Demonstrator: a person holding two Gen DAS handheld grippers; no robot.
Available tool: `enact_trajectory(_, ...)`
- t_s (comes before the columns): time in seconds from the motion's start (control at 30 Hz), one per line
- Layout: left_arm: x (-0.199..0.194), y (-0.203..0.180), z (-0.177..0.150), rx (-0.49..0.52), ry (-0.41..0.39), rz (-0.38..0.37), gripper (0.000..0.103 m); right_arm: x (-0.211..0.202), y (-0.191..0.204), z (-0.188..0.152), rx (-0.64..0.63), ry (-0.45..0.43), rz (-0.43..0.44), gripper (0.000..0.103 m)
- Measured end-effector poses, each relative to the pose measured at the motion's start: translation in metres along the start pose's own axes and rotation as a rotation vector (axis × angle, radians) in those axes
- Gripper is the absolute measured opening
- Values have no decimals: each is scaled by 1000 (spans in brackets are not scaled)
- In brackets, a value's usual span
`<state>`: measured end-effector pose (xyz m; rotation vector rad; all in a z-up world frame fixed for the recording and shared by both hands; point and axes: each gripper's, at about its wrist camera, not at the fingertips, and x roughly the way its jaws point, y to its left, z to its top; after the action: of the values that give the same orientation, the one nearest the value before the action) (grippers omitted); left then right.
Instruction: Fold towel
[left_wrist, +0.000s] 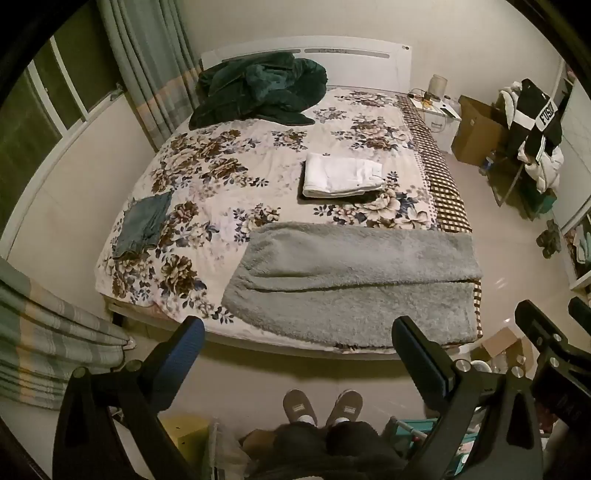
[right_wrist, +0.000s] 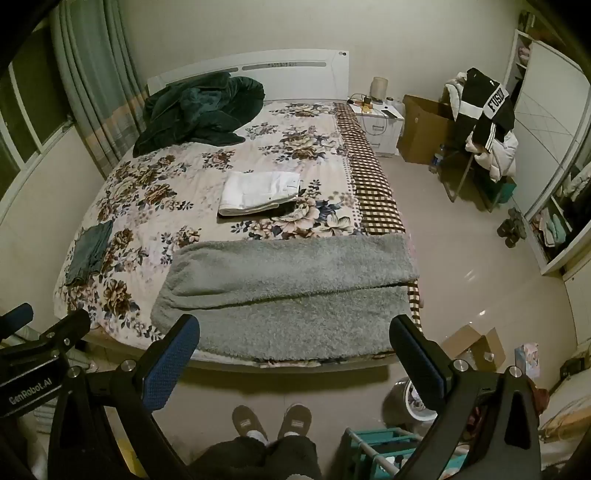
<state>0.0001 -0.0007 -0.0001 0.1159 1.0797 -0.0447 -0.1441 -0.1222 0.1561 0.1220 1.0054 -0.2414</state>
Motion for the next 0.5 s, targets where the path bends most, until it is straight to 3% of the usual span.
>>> enact_trajectory(0.5, -10, 3, 4, -5, -12, -1, 103, 1, 1, -1, -1, 5, 2, 103)
